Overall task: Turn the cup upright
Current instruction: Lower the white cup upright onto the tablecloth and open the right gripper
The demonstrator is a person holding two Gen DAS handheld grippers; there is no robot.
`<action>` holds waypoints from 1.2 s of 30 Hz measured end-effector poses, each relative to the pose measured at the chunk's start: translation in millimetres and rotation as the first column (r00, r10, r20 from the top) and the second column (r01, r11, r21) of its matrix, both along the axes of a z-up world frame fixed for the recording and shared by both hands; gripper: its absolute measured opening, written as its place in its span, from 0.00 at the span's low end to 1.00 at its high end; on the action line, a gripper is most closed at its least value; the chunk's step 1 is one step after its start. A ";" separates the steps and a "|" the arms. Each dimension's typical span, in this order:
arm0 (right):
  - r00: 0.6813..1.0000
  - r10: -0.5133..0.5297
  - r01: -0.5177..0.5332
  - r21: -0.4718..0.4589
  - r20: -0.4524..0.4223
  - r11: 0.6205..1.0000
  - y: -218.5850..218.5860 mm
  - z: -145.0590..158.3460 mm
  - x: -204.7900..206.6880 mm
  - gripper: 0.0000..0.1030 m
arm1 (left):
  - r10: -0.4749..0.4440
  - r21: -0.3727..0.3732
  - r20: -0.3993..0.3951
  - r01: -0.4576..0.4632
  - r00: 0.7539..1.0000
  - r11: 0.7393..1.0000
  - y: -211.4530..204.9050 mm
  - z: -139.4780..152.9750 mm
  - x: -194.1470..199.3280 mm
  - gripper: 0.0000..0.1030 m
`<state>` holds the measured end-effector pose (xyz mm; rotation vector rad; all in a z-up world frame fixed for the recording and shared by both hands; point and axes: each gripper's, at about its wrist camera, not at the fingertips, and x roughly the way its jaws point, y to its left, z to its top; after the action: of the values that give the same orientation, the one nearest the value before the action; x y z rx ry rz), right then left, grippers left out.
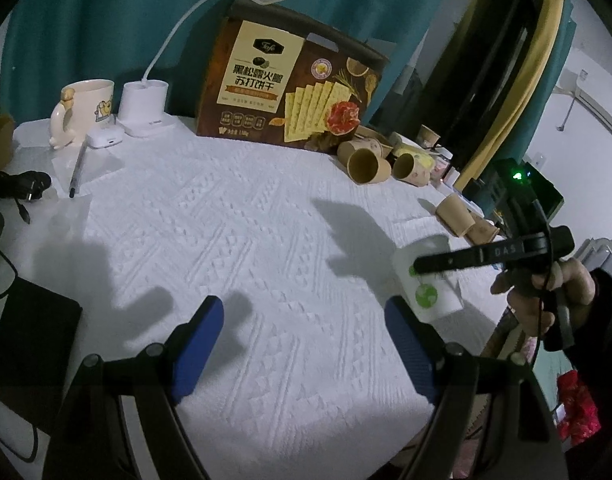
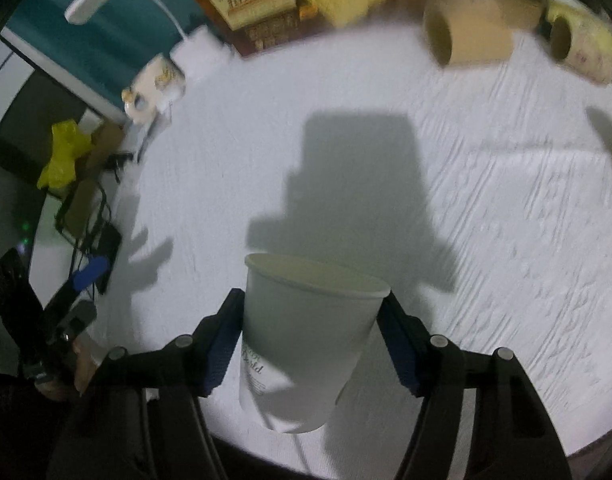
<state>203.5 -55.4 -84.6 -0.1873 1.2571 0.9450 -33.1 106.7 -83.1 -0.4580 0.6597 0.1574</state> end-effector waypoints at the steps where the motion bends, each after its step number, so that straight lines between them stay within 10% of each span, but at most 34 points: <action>1: 0.998 -0.014 0.013 0.019 0.066 1.000 -1.5 5.5 -1.6 0.62 | 0.004 0.000 0.001 -0.004 1.000 1.000 0.8 0.4 -0.3 0.80; 7: 0.873 -0.087 0.042 0.103 0.479 0.994 -12.1 15.3 -29.3 0.62 | 0.021 0.011 -0.003 -0.021 1.000 1.000 -0.6 2.9 0.3 0.80; 17: 0.731 -0.178 0.104 0.150 0.659 0.983 -20.0 -4.3 -73.5 0.62 | 0.009 0.023 -0.015 -0.008 1.000 1.000 -10.6 2.9 9.6 0.80; 24: 0.707 -0.197 0.115 0.165 0.679 0.980 -32.2 -8.9 -97.9 0.63 | 0.001 0.043 -0.040 0.001 0.999 0.999 -15.2 -0.5 17.5 0.80; 36: 0.778 -0.247 0.200 0.145 0.577 0.969 -59.2 -19.3 -123.8 0.66 | -0.012 0.109 -0.044 0.017 0.999 0.994 -27.1 -2.3 17.5 0.80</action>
<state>79.7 -114.7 -103.9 -0.2446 0.6384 0.6472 -15.7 79.6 -85.4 -0.3451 0.6929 0.1894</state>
